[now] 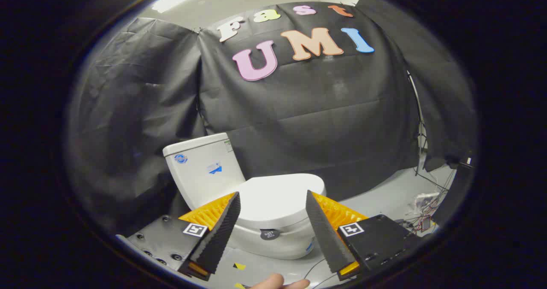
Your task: Open the toilet lid.
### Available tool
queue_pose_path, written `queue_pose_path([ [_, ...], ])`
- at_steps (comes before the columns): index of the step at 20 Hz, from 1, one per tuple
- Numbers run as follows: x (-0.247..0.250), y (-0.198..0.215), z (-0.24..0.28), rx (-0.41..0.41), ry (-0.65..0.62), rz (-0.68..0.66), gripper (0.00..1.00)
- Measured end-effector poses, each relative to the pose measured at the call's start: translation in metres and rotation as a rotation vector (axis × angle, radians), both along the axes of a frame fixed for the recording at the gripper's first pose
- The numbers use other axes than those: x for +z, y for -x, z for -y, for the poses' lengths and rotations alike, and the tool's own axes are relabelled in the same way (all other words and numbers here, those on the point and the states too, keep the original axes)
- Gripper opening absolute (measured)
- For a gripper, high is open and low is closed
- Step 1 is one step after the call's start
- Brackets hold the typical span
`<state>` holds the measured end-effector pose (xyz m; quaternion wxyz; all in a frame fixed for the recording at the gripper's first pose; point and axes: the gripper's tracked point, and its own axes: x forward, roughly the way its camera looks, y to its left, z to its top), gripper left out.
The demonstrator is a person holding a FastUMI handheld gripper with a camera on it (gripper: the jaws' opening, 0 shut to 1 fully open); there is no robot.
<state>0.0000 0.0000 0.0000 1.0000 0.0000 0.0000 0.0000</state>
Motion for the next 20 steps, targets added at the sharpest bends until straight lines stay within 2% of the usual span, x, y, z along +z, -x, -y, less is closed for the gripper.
queue_pose_path([
  [16, -0.007, -0.008, -0.005, 0.021, -0.03, -0.023, 0.96],
  [20, -0.007, -0.023, -0.015, 0.047, -0.124, -0.002, 0.96],
])
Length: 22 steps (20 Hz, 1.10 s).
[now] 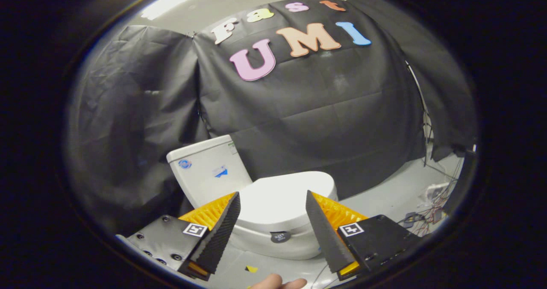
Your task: Open the toilet lid.
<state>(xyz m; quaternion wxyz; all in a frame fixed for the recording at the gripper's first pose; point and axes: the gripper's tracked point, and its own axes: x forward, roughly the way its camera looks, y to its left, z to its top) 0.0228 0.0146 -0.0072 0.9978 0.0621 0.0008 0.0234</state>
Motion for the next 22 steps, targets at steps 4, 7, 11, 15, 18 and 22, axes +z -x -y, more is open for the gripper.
queue_pose_path([
  [4, -0.034, -0.024, -0.017, 0.054, -0.162, -0.041, 0.96],
  [7, -0.066, -0.037, -0.013, 0.04, -0.306, -0.086, 0.96],
  [11, -0.112, -0.042, 0.006, -0.041, -0.465, -0.188, 0.98],
  [15, -0.145, -0.045, 0.023, -0.119, -0.697, -0.237, 0.97],
  [18, -0.165, -0.058, 0.003, -0.075, -0.768, -0.277, 0.97],
  [22, -0.195, -0.061, -0.009, -0.082, -0.819, -0.373, 0.78],
])
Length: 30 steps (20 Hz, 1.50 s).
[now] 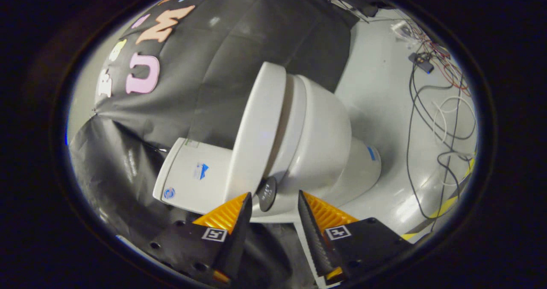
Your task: Open the toilet lid.
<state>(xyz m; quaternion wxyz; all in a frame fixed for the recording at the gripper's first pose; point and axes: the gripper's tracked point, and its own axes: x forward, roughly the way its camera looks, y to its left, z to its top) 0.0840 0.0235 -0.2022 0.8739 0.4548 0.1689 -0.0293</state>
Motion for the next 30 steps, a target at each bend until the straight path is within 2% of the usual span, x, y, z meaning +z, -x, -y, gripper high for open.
queue_pose_path([
  [2, 0.023, -0.008, 0.011, -0.035, -0.02, 0.086, 0.61],
  [4, 0.024, -0.012, 0.021, -0.072, -0.012, 0.088, 0.43],
  [9, 0.01, -0.013, 0.005, -0.058, -0.121, 0.031, 0.44],
  [10, 0.012, -0.008, 0.003, -0.044, -0.144, 0.025, 0.34],
  [13, 0.01, -0.02, 0.004, -0.092, -0.166, 0.037, 0.07],
  [18, 0.014, -0.021, 0.01, -0.226, -0.225, 0.054, 0.07],
  [21, 0.014, -0.019, 0.006, -0.229, -0.158, 0.012, 0.0],
  [27, 0.017, -0.019, 0.008, -0.281, -0.182, -0.045, 0.01],
  [30, 0.017, -0.022, 0.006, -0.295, -0.116, -0.094, 0.01],
])
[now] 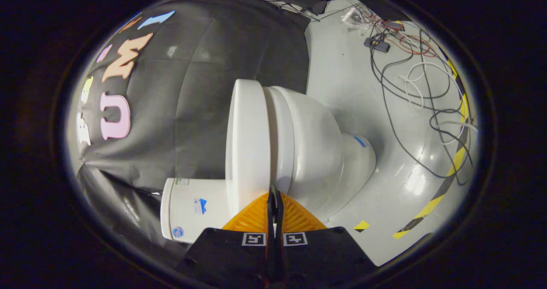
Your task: Open the toilet lid.
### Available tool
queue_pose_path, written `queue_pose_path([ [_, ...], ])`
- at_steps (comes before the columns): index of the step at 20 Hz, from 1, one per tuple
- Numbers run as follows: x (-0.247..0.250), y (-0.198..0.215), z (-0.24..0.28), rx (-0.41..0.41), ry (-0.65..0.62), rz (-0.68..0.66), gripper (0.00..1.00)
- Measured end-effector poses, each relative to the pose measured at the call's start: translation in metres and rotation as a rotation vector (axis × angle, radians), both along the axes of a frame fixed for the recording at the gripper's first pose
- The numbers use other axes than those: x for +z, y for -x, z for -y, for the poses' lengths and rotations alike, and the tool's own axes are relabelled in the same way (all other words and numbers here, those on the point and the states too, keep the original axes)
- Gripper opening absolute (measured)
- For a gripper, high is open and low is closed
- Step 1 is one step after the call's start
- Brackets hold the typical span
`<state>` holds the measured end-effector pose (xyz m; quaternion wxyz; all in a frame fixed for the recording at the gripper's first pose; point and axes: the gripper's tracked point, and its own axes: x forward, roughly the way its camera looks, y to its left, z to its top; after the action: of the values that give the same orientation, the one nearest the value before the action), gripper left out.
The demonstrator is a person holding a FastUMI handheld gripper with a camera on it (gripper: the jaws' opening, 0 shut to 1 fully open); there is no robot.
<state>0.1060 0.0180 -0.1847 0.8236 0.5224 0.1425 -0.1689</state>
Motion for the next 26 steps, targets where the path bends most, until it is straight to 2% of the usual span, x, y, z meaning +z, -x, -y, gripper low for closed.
queue_pose_path([
  [11, 0.06, 0.003, -0.017, -0.04, 0.168, -0.036, 0.0],
  [26, 0.116, -0.003, -0.049, -0.047, 0.393, -0.086, 0.0],
])
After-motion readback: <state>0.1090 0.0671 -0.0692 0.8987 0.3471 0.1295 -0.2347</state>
